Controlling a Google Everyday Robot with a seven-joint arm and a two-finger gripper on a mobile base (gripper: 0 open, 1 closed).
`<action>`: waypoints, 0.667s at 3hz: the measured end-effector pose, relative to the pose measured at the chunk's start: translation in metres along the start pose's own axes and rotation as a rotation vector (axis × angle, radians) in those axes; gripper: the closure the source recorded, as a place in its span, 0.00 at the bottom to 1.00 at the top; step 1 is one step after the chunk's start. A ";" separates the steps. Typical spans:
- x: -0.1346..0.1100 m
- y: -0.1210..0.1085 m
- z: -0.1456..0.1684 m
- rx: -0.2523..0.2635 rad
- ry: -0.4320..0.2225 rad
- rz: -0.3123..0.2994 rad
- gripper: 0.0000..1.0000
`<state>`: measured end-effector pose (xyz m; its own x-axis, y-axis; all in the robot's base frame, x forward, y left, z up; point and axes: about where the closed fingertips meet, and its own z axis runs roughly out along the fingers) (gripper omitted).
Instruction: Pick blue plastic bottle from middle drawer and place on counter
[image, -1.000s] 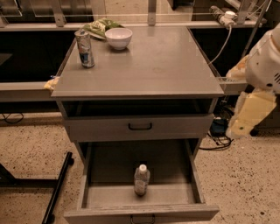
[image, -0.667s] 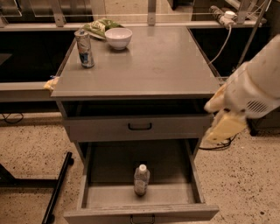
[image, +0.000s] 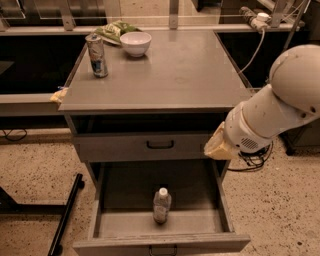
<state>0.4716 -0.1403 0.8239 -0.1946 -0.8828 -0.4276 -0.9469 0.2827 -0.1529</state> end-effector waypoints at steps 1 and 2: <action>0.000 0.000 0.000 0.001 0.000 0.000 1.00; 0.016 0.005 0.028 -0.007 -0.034 0.002 1.00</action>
Offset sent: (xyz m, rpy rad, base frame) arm -0.0031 -0.0110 -0.1108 0.1201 -0.0074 0.0164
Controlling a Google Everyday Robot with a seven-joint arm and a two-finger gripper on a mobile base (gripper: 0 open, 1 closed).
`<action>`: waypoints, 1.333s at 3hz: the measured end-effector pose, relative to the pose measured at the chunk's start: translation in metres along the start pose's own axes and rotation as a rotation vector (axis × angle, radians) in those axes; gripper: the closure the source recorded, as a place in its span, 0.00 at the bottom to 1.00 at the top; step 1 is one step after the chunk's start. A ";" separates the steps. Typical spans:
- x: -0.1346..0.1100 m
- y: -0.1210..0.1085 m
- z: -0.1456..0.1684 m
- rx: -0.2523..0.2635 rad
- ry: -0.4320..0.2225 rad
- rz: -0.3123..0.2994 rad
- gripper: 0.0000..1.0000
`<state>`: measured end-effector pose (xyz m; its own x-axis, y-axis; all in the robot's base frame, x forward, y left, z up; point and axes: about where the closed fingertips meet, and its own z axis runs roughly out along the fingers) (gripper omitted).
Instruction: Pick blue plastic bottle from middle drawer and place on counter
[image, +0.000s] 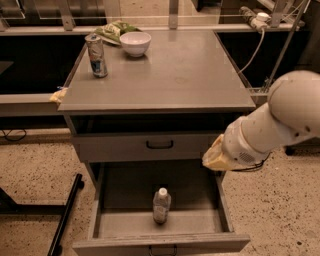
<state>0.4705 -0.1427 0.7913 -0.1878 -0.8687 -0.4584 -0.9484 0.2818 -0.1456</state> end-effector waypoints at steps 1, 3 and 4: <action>0.025 0.004 0.065 -0.028 -0.098 0.005 1.00; 0.034 -0.008 0.171 -0.089 -0.256 -0.005 1.00; 0.037 -0.006 0.177 -0.100 -0.259 0.000 1.00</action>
Offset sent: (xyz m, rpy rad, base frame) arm 0.0656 0.0448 -0.1904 0.3565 -0.0119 0.0831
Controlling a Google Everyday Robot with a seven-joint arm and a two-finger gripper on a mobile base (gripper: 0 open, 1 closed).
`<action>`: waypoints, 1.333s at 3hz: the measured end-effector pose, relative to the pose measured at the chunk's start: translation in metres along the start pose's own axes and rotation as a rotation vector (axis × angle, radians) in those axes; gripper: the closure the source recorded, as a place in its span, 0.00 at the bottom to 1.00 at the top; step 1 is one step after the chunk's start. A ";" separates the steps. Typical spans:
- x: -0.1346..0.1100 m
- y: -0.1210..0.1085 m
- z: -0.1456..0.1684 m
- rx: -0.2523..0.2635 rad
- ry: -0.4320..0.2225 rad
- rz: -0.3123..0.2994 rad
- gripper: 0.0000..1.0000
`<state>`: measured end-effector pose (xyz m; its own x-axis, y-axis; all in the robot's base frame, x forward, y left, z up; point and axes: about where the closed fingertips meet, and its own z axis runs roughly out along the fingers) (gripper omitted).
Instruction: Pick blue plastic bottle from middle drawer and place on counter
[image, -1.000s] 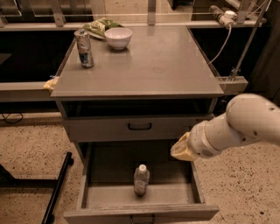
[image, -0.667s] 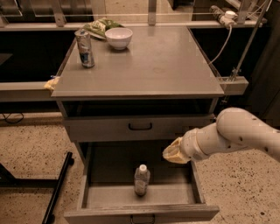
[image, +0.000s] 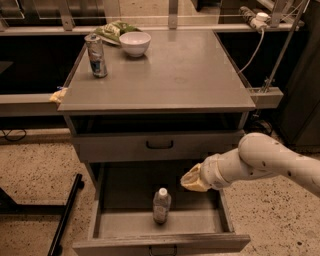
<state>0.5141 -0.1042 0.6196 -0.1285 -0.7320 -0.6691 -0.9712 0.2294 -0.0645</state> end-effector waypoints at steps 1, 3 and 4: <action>0.010 0.004 0.009 0.005 0.005 -0.017 0.82; 0.023 0.004 0.039 -0.002 -0.017 -0.048 0.43; 0.024 0.004 0.055 -0.018 -0.037 -0.062 0.24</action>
Offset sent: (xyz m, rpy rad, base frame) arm 0.0003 -0.0001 -0.0564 -0.0020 -0.0488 0.0251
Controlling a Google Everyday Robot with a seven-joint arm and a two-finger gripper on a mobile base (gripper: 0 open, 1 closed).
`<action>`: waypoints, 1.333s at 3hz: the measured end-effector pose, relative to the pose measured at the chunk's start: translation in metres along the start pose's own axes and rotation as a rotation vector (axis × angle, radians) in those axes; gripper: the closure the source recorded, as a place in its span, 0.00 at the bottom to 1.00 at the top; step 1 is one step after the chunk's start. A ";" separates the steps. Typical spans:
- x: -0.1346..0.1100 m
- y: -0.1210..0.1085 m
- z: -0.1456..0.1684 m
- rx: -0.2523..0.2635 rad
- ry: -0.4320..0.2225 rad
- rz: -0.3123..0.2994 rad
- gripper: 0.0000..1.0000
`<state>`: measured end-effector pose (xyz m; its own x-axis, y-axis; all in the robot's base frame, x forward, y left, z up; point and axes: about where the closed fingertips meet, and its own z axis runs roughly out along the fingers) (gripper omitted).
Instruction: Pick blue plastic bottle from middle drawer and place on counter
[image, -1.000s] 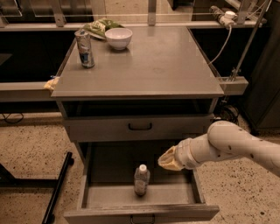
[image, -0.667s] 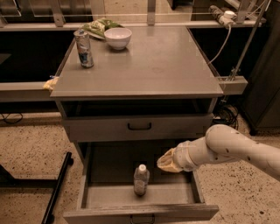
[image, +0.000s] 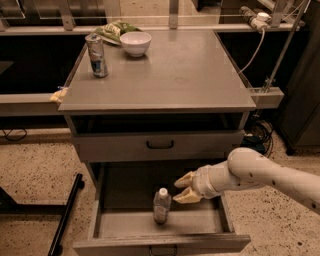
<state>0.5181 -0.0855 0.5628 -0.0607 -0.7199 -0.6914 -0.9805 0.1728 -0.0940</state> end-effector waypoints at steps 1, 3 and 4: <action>0.000 -0.002 0.013 -0.009 -0.018 -0.011 0.22; 0.001 -0.007 0.049 -0.050 -0.060 -0.024 0.25; 0.003 -0.009 0.073 -0.087 -0.081 -0.029 0.25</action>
Offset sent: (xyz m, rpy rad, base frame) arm 0.0191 0.0271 -0.0301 0.0568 -0.0114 0.0471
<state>0.5405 -0.0397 0.5093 -0.0205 -0.6663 -0.7454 -0.9944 0.0912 -0.0541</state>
